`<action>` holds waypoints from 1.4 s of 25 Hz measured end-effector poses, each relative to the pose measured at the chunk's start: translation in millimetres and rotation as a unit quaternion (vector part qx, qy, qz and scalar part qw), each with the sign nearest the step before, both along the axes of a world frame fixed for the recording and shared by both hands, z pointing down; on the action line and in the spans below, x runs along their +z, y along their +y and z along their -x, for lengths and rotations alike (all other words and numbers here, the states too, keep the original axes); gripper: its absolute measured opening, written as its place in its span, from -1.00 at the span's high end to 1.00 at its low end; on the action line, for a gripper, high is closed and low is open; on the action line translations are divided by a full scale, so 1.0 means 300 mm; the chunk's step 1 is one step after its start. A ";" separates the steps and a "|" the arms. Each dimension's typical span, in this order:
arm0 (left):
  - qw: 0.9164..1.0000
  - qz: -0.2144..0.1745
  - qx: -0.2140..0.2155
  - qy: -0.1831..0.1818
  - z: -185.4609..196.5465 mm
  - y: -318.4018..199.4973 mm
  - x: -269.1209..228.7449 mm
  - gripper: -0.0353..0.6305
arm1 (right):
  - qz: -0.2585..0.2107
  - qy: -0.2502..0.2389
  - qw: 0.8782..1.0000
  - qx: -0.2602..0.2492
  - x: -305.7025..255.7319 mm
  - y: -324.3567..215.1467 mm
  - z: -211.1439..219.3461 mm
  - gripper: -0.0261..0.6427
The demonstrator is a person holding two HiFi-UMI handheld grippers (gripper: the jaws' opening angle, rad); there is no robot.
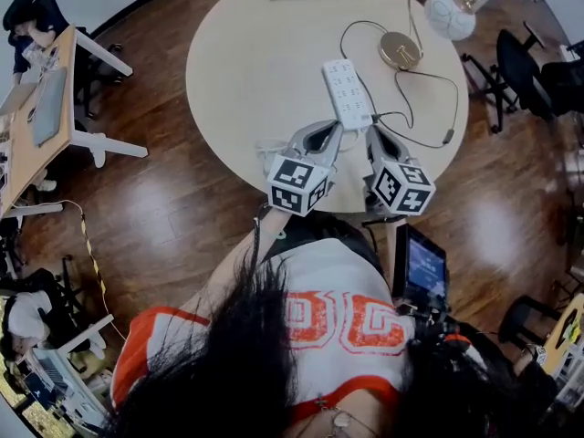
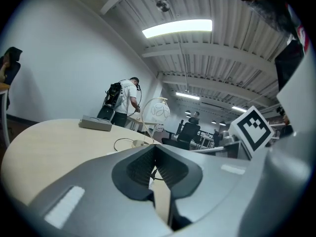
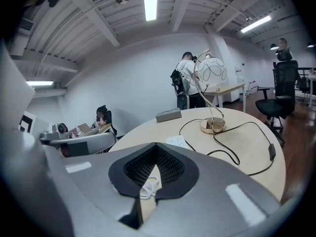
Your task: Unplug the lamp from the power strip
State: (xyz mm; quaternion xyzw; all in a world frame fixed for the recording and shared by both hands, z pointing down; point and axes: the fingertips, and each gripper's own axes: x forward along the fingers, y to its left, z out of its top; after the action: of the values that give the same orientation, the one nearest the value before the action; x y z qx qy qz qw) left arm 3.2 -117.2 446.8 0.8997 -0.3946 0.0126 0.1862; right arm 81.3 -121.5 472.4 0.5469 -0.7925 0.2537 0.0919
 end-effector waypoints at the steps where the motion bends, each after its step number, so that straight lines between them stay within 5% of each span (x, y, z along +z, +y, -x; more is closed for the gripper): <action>1: 1.000 0.003 -0.002 0.001 -0.006 0.015 0.005 0.89 | -0.002 0.002 1.000 -0.003 -0.003 0.003 -0.004 0.92; 23: 0.996 0.014 -0.081 -0.036 -0.081 0.230 0.004 0.89 | -0.019 -0.008 0.998 -0.066 -0.009 0.224 -0.074 0.92; 35: 0.995 0.014 -0.080 -0.049 -0.026 0.249 0.009 0.89 | -0.023 -0.006 0.997 -0.077 -0.016 0.246 0.007 0.92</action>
State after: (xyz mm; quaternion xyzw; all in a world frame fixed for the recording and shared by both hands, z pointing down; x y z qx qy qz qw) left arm 11.0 -42.5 449.4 0.8606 -0.4741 0.0473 0.1796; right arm 79.2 -47.8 467.7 0.4843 -0.8386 0.2309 0.0942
